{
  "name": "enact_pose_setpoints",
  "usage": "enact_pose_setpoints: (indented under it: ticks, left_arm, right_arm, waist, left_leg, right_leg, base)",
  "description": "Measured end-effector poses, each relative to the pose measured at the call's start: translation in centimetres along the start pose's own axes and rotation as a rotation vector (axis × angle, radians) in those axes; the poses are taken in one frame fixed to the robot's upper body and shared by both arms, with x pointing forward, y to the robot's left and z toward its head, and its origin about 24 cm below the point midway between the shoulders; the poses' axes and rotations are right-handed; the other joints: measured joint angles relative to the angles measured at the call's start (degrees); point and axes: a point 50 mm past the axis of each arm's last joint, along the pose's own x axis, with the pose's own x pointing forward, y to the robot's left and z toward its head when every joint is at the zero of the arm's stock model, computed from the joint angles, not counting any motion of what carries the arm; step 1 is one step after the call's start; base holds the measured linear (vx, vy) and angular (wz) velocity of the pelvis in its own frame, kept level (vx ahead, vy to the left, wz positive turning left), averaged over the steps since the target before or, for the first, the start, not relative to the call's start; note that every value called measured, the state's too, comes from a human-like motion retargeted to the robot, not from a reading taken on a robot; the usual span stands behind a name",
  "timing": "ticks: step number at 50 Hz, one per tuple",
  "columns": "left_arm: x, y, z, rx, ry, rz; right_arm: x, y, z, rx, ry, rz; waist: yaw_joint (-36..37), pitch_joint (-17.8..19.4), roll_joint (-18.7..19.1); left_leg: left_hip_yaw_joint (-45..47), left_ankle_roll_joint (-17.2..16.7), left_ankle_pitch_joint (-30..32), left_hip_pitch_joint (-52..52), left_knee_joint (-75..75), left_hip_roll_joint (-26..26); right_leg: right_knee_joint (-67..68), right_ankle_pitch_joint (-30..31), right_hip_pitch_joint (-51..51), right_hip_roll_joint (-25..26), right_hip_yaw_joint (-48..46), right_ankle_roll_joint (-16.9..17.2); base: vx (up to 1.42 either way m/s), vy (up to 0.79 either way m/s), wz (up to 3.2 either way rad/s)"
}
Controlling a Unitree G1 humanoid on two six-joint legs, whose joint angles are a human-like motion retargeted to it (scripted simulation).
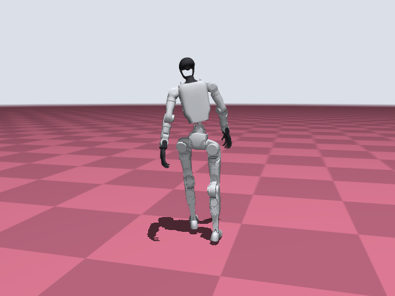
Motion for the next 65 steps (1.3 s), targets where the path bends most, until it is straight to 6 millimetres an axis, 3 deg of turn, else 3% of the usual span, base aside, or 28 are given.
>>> enact_pose_setpoints:
  ticks: [3, 5, 8, 10, 13, 15, 17, 18, 20, 23, 26, 28, 30, 33, 35, 37, 40, 43, 45, 47, 48, 50, 51, 52, 55, 58, 61, 65]
  left_arm:
    - [-0.1, 0.6, -5.8, -0.115, 0.09, 0.039]
    - [-0.4, 0.1, -8.8, -0.229, 0.134, 0.019]
    - [-0.7, -1.6, -10.9, -0.29, 0.206, -0.095]
    - [-0.6, -2.3, -9.7, -0.135, 0.214, -0.24]
    - [0.0, -1.8, -1.7, -0.016, 0.014, -0.205]
    - [-0.8, -2.2, 4.7, -0.004, -0.196, -0.2]
    - [-3.1, -3.6, 11.6, 0.04, -0.457, -0.275]
    - [-4.9, -4.6, 14.9, 0.089, -0.587, -0.326]
    - [-8.9, -6.9, 20.0, 0.232, -0.821, -0.41]
    - [-15.1, -9.9, 25.1, 0.442, -1.115, -0.426]
    - [-19.8, -11.4, 27.8, 0.494, -1.328, -0.424]
    - [-20.9, -11.7, 28.2, 0.439, -1.382, -0.473]
    - [-20.3, -11.4, 27.8, 0.31, -1.356, -0.532]
    - [-17.6, -9.6, 26.7, 0.085, -1.222, -0.494]
    - [-14.8, -7.8, 25.0, 0.049, -1.116, -0.372]
    - [-11.9, -6.3, 22.7, 0.107, -1.006, -0.304]
    - [-9.7, -6.1, 20.5, -0.045, -0.911, -0.381]
    - [-8.7, -4.5, 19.2, -0.238, -0.884, -0.402]
    - [-8.3, -3.0, 18.7, -0.373, -0.871, -0.382]
    - [-7.8, -1.7, 18.1, -0.474, -0.845, -0.329]
    - [-7.5, -1.1, 17.8, -0.468, -0.837, -0.298]
    - [-6.9, -1.1, 17.3, -0.438, -0.812, -0.265]
    - [-6.5, -1.5, 17.2, -0.437, -0.781, -0.257]
    - [-6.1, -1.9, 17.2, -0.435, -0.745, -0.252]
    - [-5.4, -4.0, 17.8, -0.369, -0.622, -0.26]
    - [-6.5, -6.1, 20.4, -0.062, -0.597, -0.282]
    - [-9.6, -7.8, 24.7, 0.096, -0.707, -0.249]
    - [-15.4, -11.4, 29.4, 0.231, -0.967, -0.329]
  right_arm:
    - [-1.3, -4.6, 7.5, 0.017, -0.342, -0.152]
    - [-2.9, -7.1, 11.0, 0.032, -0.506, -0.221]
    - [-4.5, -10.3, 12.6, 0.083, -0.601, -0.304]
    - [-4.4, -11.7, 11.3, 0.093, -0.553, -0.287]
    - [-2.9, -11.8, 6.5, 0.119, -0.333, -0.273]
    - [-2.2, -10.9, 0.8, 0.106, -0.131, -0.254]
    - [-2.5, -8.8, -5.3, 0.094, 0.053, -0.197]
    - [-2.9, -7.5, -8.1, 0.099, 0.132, -0.161]
    - [-4.3, -4.4, -13.1, 0.135, 0.269, -0.085]
    - [-6.1, -0.1, -17.0, 0.233, 0.394, -0.007]
    - [-6.4, 2.6, -17.5, 0.308, 0.433, 0.047]
    - [-6.2, 3.5, -17.0, 0.325, 0.425, 0.076]
    - [-5.9, 3.6, -16.2, 0.317, 0.405, 0.081]
    - [-4.8, 2.2, -14.7, 0.27, 0.389, 0.015]
    - [-4.4, 1.3, -14.2, 0.224, 0.397, -0.051]
    - [-3.6, 1.0, -13.0, 0.169, 0.365, -0.052]
    - [-2.2, 0.1, -10.2, 0.022, 0.323, 0.045]
    - [-1.1, -1.2, -7.0, -0.118, 0.256, 0.068]
    - [-0.7, -2.0, -5.3, -0.178, 0.22, 0.064]
    - [-0.6, -3.2, -4.5, -0.207, 0.185, -0.004]
    - [-0.6, -3.6, -4.3, -0.203, 0.163, -0.038]
    - [-0.9, -4.7, -4.8, -0.189, 0.153, -0.085]
    - [-1.1, -5.0, -5.6, -0.183, 0.172, -0.094]
    - [-1.3, -5.2, -6.4, -0.176, 0.195, -0.101]
    - [-2.5, -5.2, -10.0, -0.153, 0.304, -0.073]
    - [-4.3, -2.0, -14.6, -0.1, 0.44, 0.112]
    - [-6.2, 1.6, -17.8, -0.066, 0.555, 0.263]
    - [-8.6, 5.3, -20.7, -0.013, 0.642, 0.379]
  waist:
    - [5.45, 1.87, 8.94]
    - [5.55, 1.91, 13.59]
    - [1.57, 4.95, 20.98]
    - [3.48, 3.72, 23.59]
    - [4.3, -0.96, 19.69]
    - [1.93, -1.63, 20.02]
    - [-1.9, -1.75, 21.86]
    - [-4.58, -1.71, 22.87]
    - [-11.01, -1.54, 24.4]
    - [-21.43, -0.76, 22.43]
    - [-30.59, 1.07, 18.92]
    - [-34.24, 2.21, 18.06]
    - [-35.43, 3.28, 17.69]
    - [-32.59, 8.36, 13.92]
    - [-29.82, 12.71, 9.51]
    - [-27.88, 11.1, 10.36]
    - [-23.0, -3.8, 13.39]
    - [-14.97, -7.67, 7.63]
    - [-9.4, -7.61, 2.02]
    - [-4.28, -5.21, 2.17]
    - [-2.84, -3.48, 4.59]
    - [-3.19, -0.18, 10.04]
    - [-4.85, 0.8, 11.83]
    - [-6.7, 1.93, 13.52]
    - [-13.14, 6.28, 17.77]
    - [-13.33, 2.74, 17.47]
    - [-16.43, 1.73, 16.8]
    - [-25.21, 2.62, 18.32]
  left_leg:
    - [6.81, -9.71, 6.78, 4.48, -14.74, 6.42]
    - [10.06, -13.07, 11.5, 6.2, -17.91, 8.21]
    - [8.73, -8.95, 7.92, 14.98, -17.17, 8.06]
    - [5.12, -5.48, 3.57, 16.76, -14.74, 9.7]
    - [-5.55, -1.78, 1.55, 8.91, -9.33, 6.02]
    - [-14.91, -1.13, 1.26, 8.88, -7.31, 1.66]
    - [-26.27, -2.78, 2.16, 12.05, -7.6, -0.23]
    - [-32.64, -3.92, 2.87, 14.15, -8.27, -0.63]
    - [-44.57, -6.42, 4.73, 18.65, -10.17, -0.43]
    - [-52.38, -10.15, 7.92, 23.22, -11.86, -1.25]
    - [-48.68, -15.33, 8.14, 28.19, -12.61, -0.2]
    - [-41.57, -18.77, 6.56, 31.98, -13.18, 3.49]
    - [-33.42, -17.59, 5.55, 36.21, -13.98, 6.78]
    - [-20.8, -1.92, 7.1, 44.93, -11.51, 5.08]
    - [-12.91, 9.86, 7.21, 46.55, -0.64, 1.84]
    - [-16.21, 10.35, -1.3, 29.91, 29.34, 4.8]
    - [-25.97, 10.35, -14.34, -7.41, 55.7, -2.32]
    - [-12.47, 10.35, -18.45, -17.28, 45.37, 1.33]
    - [-0.27, 10.35, -15.44, -14.89, 24.76, -0.05]
    - [8.27, 7.96, -8.87, -6.56, -2.87, -4.6]
    - [12.34, 3.2, -6.86, -2.21, -11.76, -2.97]
    - [20.42, -5.66, -4.47, 3.45, -19.79, 0.18]
    - [21.0, -7.5, -3.56, 4.95, -19.79, 0.94]
    - [20.24, -8.39, -2.93, 6.92, -19.79, 1.37]
    - [8.63, -4.81, -4.81, 16.37, -19.02, 1.54]
    - [1.26, -2.58, -8.37, 15.53, -15.25, 3.04]
    - [-8.02, -1.3, -10.17, 15.77, -11.98, 2.29]
    - [-21.34, -3.43, -8.5, 19.71, -10.44, 2.53]
  right_leg:
    - [-1.46, -1.58, 12.32, 7.34, 2.77, -3.72]
    - [-1.95, -0.43, 19.19, 10.72, 4.38, -4.9]
    - [4.28, 10.76, 26.64, 15.14, 5.9, -2.22]
    - [33.26, 15.79, 12.89, 18.32, 4.08, 6.05]
    - [60.23, 16.18, -13.95, 16.57, 1.76, 6.07]
    - [64.83, 10.85, -22.22, 10.15, -1.43, 1.59]
    - [61.44, 6.17, -24.42, 3.65, -8.71, -4.41]
    - [57.61, 4.15, -24.12, 2.14, -11.35, -5.55]
    - [45.65, 3.0, -21.79, 2.34, -13.07, -4.43]
    - [21.66, 6.45, -16.63, -0.11, -11.48, -1.0]
    - [3.22, 3.84, -12.61, -4.71, -10.15, 1.81]
    - [-2.79, -2.14, -12.02, -5.16, -10.01, 3.36]
    - [-5.0, -8.18, -11.91, -4.4, -10.3, 3.81]
    - [-2.28, -4.47, -5.86, -5.76, -7.1, 2.28]
    - [2.6, -0.86, 0.5, -10.44, -8.45, 2.17]
    - [5.91, -1.51, 0.81, -6.37, -11.39, -1.09]
    - [7.37, -0.44, -15.08, -2.0, -13.82, -4.28]
    - [5.57, 0.74, -16.92, -3.55, -13.3, -3.06]
    - [3.15, 3.15, -15.6, -7.52, -11.82, -0.25]
    - [1.23, 5.75, -10.47, -9.03, -11.13, 2.5]
    - [0.34, 6.37, -5.57, -6.44, -12.15, 1.3]
    - [-1.41, 8.92, 4.86, -1.72, -15.23, -1.52]
    - [-1.63, 11.59, 8.7, -0.21, -16.66, -2.76]
    - [-1.58, 14.72, 12.38, 1.18, -17.99, -3.93]
    - [4.98, 26.41, 19.38, 4.28, -19.88, -5.94]
    - [38.11, 20.42, 0.26, 3.91, -13.05, 0.65]
    - [51.58, 10.42, -11.83, 2.66, -10.76, -1.78]
    - [45.82, -0.19, -17.26, 2.16, -12.97, -5.31]
  base:
    - [1.19, 0.23, -1.03]
    - [1.14, 0.32, 0.51]
    - [1.05, 0.35, 1.9]
    - [0.82, 0.12, 1.4]
    - [0.71, 0.13, 2.23]
    - [0.75, 0.44, 4.34]
    - [0.73, 0.14, 5.54]
    - [0.72, -0.02, 6.3]
    - [0.71, -0.15, 6.69]
    - [0.67, -0.32, 6.31]
    - [0.62, -0.51, 4.99]
    - [0.6, -0.59, 3.07]
    - [0.61, -0.61, 1.59]
    - [0.67, -0.58, 0.42]
    - [0.7, -0.6, 0.33]
    - [0.49, -0.85, 0.59]
    - [0.3, -0.51, 0.19]
    - [0.63, -0.28, -0.48]
    - [0.76, 0.31, -0.66]
    - [0.74, 0.71, -0.45]
    - [0.83, 0.34, 0.34]
    - [0.88, 0.12, 1.45]
    - [0.89, 0.15, 2.32]
    - [0.89, 0.18, 2.75]
    - [0.89, 0.16, 2.91]
    - [0.78, 0.01, 2.01]
    - [0.77, -0.01, 2.63]
    - [0.77, -0.07, 3.61]
